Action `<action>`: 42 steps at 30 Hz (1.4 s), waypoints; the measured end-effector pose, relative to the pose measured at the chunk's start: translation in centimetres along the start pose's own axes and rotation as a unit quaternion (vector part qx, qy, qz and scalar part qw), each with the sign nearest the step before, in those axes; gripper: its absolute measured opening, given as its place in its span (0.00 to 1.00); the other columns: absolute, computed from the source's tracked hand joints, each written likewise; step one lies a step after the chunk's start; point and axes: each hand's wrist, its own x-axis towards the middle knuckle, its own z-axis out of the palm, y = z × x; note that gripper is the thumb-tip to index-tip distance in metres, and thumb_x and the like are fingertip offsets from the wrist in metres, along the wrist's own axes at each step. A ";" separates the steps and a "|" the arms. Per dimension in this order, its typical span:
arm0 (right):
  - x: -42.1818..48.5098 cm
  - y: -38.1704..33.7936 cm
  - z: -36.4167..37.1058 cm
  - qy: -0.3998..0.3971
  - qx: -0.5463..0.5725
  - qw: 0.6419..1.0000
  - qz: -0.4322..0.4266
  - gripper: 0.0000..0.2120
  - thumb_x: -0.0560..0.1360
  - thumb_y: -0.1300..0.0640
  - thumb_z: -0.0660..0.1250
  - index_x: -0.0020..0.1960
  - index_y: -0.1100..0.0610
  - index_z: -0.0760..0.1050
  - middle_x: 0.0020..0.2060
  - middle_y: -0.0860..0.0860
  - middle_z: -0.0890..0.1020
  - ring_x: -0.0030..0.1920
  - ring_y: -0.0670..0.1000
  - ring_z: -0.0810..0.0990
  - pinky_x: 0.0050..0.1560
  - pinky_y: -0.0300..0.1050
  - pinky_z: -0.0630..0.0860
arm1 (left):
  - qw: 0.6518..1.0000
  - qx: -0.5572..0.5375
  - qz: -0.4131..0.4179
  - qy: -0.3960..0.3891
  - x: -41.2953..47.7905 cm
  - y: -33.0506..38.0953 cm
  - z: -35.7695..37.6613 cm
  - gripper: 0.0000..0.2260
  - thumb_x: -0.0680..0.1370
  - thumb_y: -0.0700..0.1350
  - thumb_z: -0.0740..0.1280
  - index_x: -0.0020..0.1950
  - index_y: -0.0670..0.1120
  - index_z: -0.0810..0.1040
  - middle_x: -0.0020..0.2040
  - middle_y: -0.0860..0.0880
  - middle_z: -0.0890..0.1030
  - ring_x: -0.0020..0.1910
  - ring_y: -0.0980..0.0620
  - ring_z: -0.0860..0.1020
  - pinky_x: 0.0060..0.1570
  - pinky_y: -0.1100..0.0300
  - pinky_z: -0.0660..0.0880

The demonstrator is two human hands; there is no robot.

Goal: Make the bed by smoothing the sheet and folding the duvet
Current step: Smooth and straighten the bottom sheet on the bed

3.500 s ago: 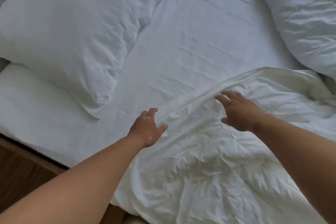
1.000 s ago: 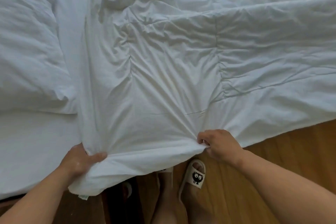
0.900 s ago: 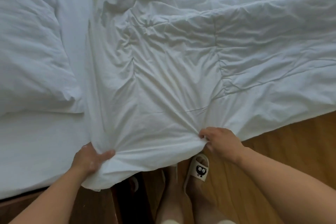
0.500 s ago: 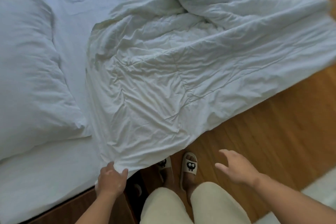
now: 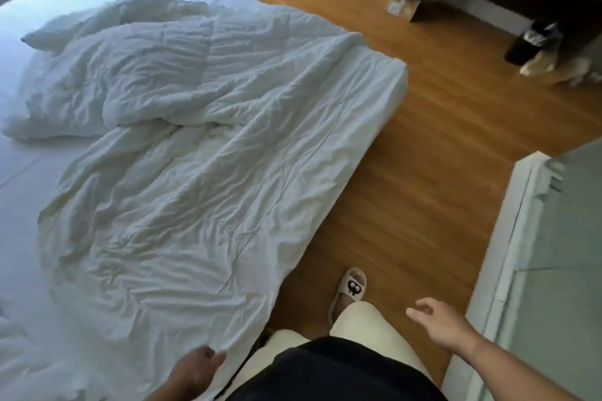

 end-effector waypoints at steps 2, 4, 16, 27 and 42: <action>1.2 1.0 -1.4 0.004 0.044 0.999 0.001 0.24 0.80 0.45 0.66 0.70 0.58 0.72 0.66 0.54 0.77 0.63 0.52 0.76 0.60 0.43 0.72 | 0.998 -0.042 0.008 0.044 1.4 3.3 -2.6 0.15 0.79 0.61 0.64 0.49 0.51 0.80 0.51 0.50 0.83 0.52 0.49 0.80 0.55 0.56 0.75; 2.5 1.6 -3.1 0.004 0.081 0.997 -0.001 0.23 0.80 0.46 0.66 0.69 0.58 0.73 0.64 0.53 0.78 0.60 0.51 0.77 0.60 0.43 0.71 | 0.995 -0.072 0.026 0.060 3.0 6.6 -5.4 0.14 0.78 0.60 0.66 0.49 0.51 0.81 0.49 0.48 0.84 0.50 0.46 0.82 0.54 0.52 0.78; 12.5 5.2 -22.5 -0.019 0.186 0.982 0.020 0.15 0.81 0.46 0.65 0.61 0.55 0.77 0.56 0.50 0.80 0.52 0.49 0.81 0.38 0.36 0.71 | 0.987 -0.102 0.089 0.084 5.5 35.8 -12.2 0.13 0.80 0.59 0.64 0.52 0.51 0.80 0.51 0.48 0.81 0.52 0.47 0.80 0.48 0.53 0.75; 22.9 2.7 -40.5 0.004 0.237 0.968 0.077 0.11 0.82 0.47 0.62 0.55 0.53 0.77 0.50 0.51 0.82 0.50 0.50 0.81 0.47 0.41 0.76 | 0.992 -0.049 0.115 0.036 14.2 61.4 -19.1 0.14 0.81 0.57 0.63 0.51 0.48 0.81 0.49 0.47 0.82 0.45 0.50 0.79 0.42 0.58 0.74; 40.0 -4.1 -66.7 0.056 0.254 0.960 0.105 0.17 0.79 0.40 0.65 0.61 0.49 0.78 0.57 0.46 0.80 0.58 0.49 0.79 0.63 0.51 0.76 | 0.990 -0.002 0.141 0.020 25.7 92.6 -36.2 0.13 0.79 0.58 0.65 0.49 0.50 0.81 0.46 0.48 0.83 0.45 0.48 0.81 0.40 0.56 0.73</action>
